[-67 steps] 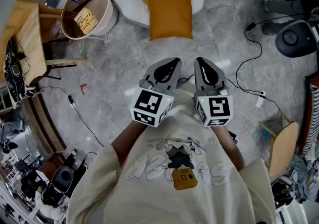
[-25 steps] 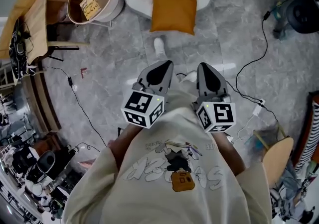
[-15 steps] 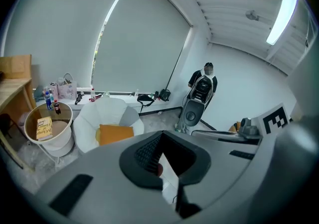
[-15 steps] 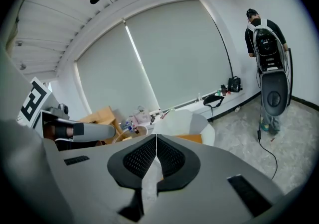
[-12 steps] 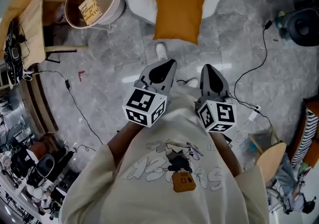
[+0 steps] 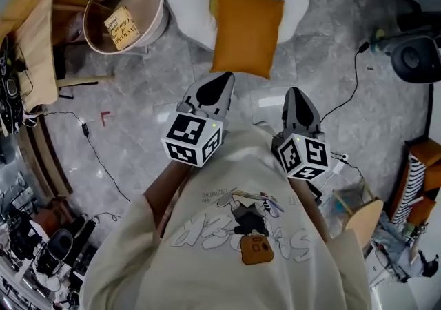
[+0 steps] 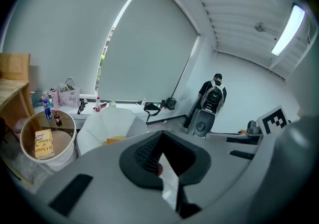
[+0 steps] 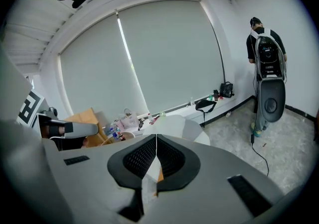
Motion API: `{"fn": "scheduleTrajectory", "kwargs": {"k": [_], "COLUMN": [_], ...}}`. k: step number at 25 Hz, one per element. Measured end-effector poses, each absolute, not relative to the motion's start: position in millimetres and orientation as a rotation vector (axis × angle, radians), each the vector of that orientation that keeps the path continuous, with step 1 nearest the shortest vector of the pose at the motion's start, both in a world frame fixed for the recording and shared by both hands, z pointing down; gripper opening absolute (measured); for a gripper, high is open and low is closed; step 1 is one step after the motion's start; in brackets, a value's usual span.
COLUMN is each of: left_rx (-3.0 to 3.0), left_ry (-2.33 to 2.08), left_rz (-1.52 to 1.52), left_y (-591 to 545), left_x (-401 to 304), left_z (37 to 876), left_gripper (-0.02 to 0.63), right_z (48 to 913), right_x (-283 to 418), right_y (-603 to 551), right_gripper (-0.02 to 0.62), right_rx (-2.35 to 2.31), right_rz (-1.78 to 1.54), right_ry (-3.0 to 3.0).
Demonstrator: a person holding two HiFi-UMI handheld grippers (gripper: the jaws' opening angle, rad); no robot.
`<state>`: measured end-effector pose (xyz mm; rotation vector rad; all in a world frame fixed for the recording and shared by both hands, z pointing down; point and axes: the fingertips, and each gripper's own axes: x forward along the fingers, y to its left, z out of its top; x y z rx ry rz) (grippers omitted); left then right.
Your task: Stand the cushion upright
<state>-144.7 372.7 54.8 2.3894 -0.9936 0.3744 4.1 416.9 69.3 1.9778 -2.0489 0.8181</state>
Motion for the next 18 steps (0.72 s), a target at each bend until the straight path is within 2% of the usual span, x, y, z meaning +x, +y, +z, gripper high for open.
{"fn": "scheduleTrajectory", "kwargs": {"k": [11, 18], "left_rx": [2.374, 2.340], "left_ry": [-0.930, -0.922], "left_rz": [0.349, 0.354], "left_y": [302, 287], "left_x": [-192, -196], "left_z": [67, 81], "left_gripper": [0.005, 0.005], "right_z": [80, 87], "right_x": [-48, -32], "right_y": [353, 348], "right_gripper": [0.026, 0.026], "right_rx": [1.984, 2.036], "right_rz": [0.841, 0.862], "right_ry": [-1.974, -1.906]}}
